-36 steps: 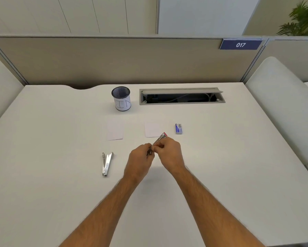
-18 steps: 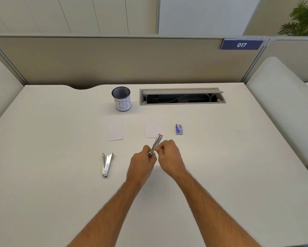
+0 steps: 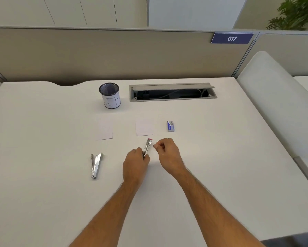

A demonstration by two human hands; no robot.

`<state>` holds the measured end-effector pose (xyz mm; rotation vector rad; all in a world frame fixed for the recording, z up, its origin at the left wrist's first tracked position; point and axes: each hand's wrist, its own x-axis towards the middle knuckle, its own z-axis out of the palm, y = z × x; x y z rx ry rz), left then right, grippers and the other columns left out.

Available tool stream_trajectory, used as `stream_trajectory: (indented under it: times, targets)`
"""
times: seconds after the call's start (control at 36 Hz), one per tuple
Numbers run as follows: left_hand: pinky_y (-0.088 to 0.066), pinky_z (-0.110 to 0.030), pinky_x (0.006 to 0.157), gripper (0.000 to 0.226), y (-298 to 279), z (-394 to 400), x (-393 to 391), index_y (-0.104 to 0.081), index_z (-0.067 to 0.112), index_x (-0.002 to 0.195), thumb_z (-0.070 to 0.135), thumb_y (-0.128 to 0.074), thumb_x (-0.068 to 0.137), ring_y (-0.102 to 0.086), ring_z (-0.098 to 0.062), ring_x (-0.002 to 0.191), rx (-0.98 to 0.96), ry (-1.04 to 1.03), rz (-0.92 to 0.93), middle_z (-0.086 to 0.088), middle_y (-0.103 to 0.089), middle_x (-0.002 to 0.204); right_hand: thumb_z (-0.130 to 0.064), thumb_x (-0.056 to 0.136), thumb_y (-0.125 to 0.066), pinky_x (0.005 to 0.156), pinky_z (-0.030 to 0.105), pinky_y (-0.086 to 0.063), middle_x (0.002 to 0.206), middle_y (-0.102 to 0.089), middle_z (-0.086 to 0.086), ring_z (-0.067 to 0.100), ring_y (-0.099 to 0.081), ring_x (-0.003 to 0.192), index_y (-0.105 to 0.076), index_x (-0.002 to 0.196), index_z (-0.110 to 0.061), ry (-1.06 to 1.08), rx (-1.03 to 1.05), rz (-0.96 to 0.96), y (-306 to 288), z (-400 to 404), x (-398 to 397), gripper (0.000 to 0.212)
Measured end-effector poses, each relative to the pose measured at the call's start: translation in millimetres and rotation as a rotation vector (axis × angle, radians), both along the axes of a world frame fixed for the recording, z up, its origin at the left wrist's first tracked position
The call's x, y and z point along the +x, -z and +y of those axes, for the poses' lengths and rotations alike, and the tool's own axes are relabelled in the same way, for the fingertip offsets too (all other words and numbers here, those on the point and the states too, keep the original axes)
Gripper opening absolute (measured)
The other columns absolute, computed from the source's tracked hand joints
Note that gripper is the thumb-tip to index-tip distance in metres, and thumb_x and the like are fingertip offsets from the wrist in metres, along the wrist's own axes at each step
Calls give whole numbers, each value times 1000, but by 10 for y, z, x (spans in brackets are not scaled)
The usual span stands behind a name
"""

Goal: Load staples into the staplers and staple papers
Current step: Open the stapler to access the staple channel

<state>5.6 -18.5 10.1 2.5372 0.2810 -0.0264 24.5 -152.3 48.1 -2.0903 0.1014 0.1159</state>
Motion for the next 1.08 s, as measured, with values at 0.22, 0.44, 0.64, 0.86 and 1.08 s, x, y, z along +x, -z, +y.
stream_trajectory:
  times: [0.22, 0.44, 0.64, 0.86, 1.08]
  targets:
    - [-47, -39, 63, 17, 130, -99, -69, -49, 13, 90, 27, -50, 99, -57, -29, 73, 28, 43, 33, -7, -54, 86, -21, 102, -55, 74, 10, -40, 109, -58, -2, 2, -57, 90, -62, 96, -21, 5, -47, 23, 111, -145, -1, 10]
    - [-47, -38, 63, 16, 160, -179, -80, -46, 15, 85, 25, -51, 97, -55, -28, 72, -8, 49, 71, -6, -53, 85, -27, 102, -57, 73, 11, -40, 107, -58, -1, 1, -56, 88, -62, 93, -22, -7, -11, 13, 99, -162, 59, 11]
    - [-47, -36, 61, 39, 175, -123, -126, -51, 13, 86, 50, -60, 93, -55, -24, 71, -80, 20, 19, -2, -52, 86, -20, 102, -54, 72, 12, -42, 110, -62, 0, 3, -60, 90, -62, 91, -27, -13, 15, 6, 58, -65, 141, 15]
    - [-48, -32, 64, 31, -255, 131, 175, -59, 17, 92, 47, -53, 98, -58, -19, 76, -105, -54, -246, 4, -58, 90, -19, 103, -54, 77, 21, -48, 109, -63, 3, 10, -61, 91, -63, 99, -17, -6, 26, -17, -37, 161, 304, 10]
    - [-54, -42, 73, 24, -742, 449, 712, -62, 10, 96, 30, -49, 102, -61, -25, 85, -66, -109, -303, -5, -64, 96, -18, 106, -47, 87, 28, -49, 116, -60, 6, 18, -60, 102, -56, 103, -15, 25, -19, -75, -177, 460, 721, 10]
